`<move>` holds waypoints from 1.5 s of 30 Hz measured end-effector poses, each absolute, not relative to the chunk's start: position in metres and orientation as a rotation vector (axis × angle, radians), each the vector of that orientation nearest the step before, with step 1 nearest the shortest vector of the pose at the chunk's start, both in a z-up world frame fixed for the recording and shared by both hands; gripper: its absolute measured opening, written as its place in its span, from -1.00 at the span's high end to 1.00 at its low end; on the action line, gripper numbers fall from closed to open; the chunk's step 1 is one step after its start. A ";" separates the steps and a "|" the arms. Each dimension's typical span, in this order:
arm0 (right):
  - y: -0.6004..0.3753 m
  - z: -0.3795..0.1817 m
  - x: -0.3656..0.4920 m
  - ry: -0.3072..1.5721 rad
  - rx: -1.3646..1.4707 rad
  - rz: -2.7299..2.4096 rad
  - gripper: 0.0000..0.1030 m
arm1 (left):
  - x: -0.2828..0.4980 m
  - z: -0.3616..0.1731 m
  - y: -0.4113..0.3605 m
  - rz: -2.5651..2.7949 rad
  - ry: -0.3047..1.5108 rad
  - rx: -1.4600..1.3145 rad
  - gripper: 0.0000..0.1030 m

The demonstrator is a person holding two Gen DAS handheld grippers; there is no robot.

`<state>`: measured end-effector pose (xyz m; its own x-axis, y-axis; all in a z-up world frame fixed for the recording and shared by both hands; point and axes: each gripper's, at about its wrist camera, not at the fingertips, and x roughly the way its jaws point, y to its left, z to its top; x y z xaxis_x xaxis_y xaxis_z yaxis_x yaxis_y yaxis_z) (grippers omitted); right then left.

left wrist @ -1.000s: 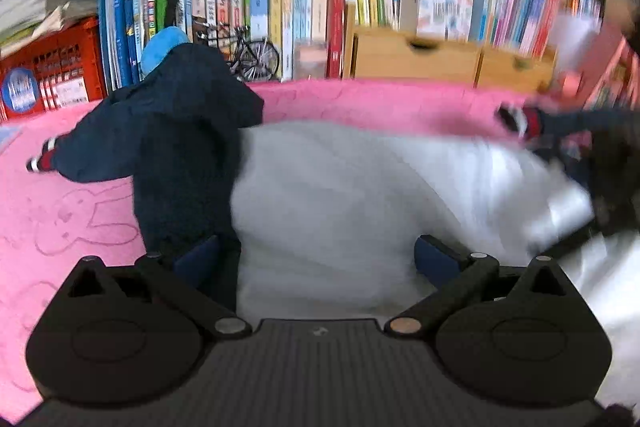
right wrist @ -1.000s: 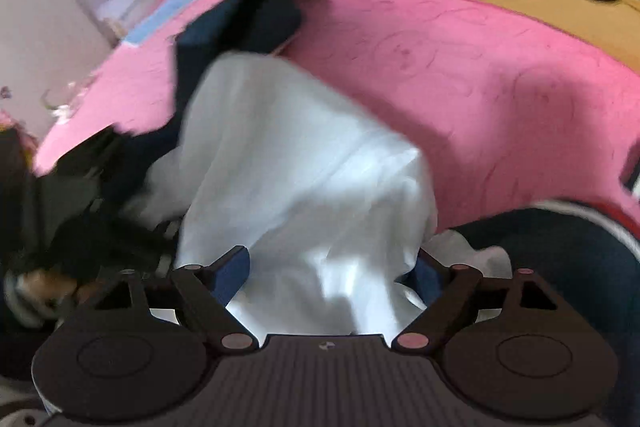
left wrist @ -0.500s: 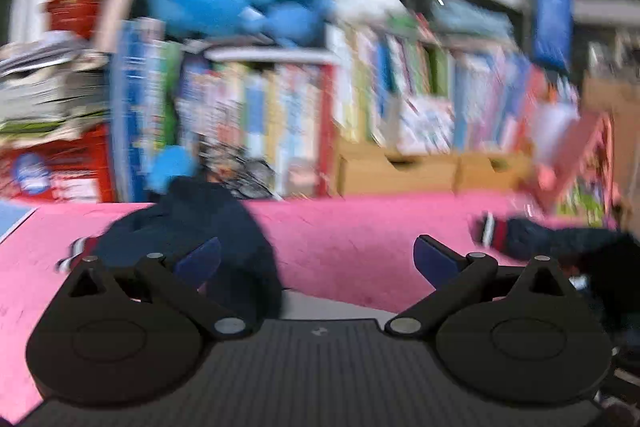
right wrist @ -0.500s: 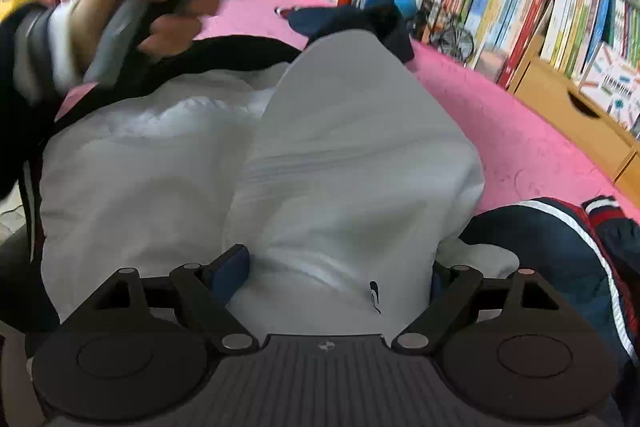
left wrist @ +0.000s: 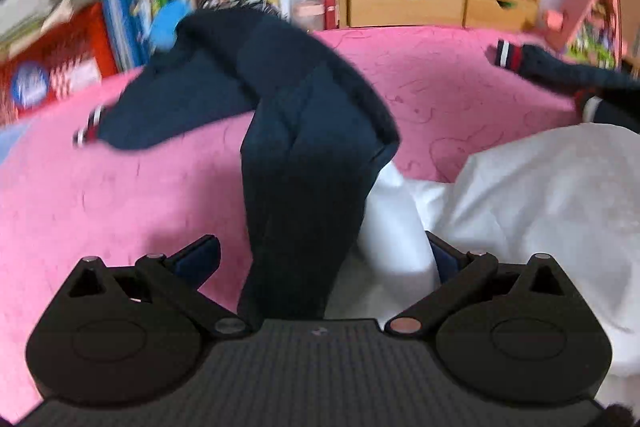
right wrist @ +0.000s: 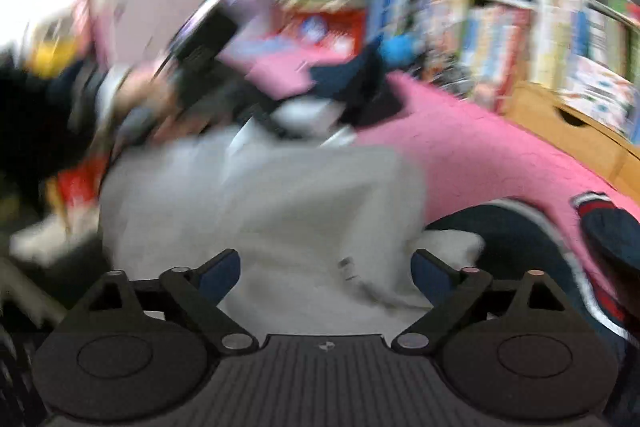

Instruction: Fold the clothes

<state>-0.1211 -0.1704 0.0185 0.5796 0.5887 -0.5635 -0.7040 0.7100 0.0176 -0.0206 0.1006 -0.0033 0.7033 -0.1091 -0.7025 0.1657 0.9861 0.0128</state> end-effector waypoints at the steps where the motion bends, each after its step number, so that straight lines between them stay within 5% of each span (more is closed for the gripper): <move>1: -0.177 0.027 -0.110 0.568 -0.155 0.728 -0.95 | -0.026 -0.004 0.102 -0.163 0.772 0.065 -1.00; 6: -0.158 0.038 -0.040 0.560 -0.213 0.557 -1.00 | -0.048 0.014 0.088 -0.246 0.755 0.068 -1.00; 11: -0.140 0.009 0.006 0.769 -0.194 0.572 -0.98 | -0.076 0.029 0.066 -0.339 0.722 0.086 -1.00; 15: -0.152 -0.011 0.029 0.933 0.016 0.628 -0.68 | -0.083 0.029 0.058 -0.367 0.716 0.074 -1.00; 18: -0.162 -0.009 0.015 0.911 0.124 0.692 0.26 | -0.088 0.031 0.061 -0.382 0.708 0.056 -1.00; 19: -0.168 -0.007 0.013 0.878 0.172 0.712 0.79 | -0.090 0.035 0.063 -0.385 0.704 0.046 -1.00; 20: -0.175 -0.002 0.015 0.832 0.244 0.735 0.91 | -0.092 0.040 0.068 -0.386 0.690 0.021 -1.00; 25: -0.212 0.025 0.025 0.635 0.481 0.738 0.92 | -0.105 0.064 0.098 -0.436 0.636 -0.170 -1.00; 29: -0.196 0.036 0.035 0.755 0.333 0.740 0.69 | -0.115 0.060 0.080 -0.479 0.626 -0.107 -1.00; 31: -0.176 0.029 0.037 0.851 0.212 0.700 -0.18 | -0.119 0.052 0.060 -0.492 0.624 -0.022 -1.00; 33: -0.156 0.017 0.040 0.946 0.113 0.665 -0.46 | -0.119 0.043 0.047 -0.510 0.635 0.004 -1.00; 38: -0.130 -0.005 0.036 1.099 0.082 0.714 -0.48 | -0.119 0.022 0.025 -0.501 0.651 0.090 -1.00; 40: -0.122 -0.005 0.026 1.100 0.141 0.848 -0.15 | -0.112 0.010 0.014 -0.459 0.670 0.128 -1.00; 45: -0.117 0.023 -0.017 0.960 0.238 1.126 -0.02 | -0.092 0.002 0.002 -0.319 0.604 0.132 -1.00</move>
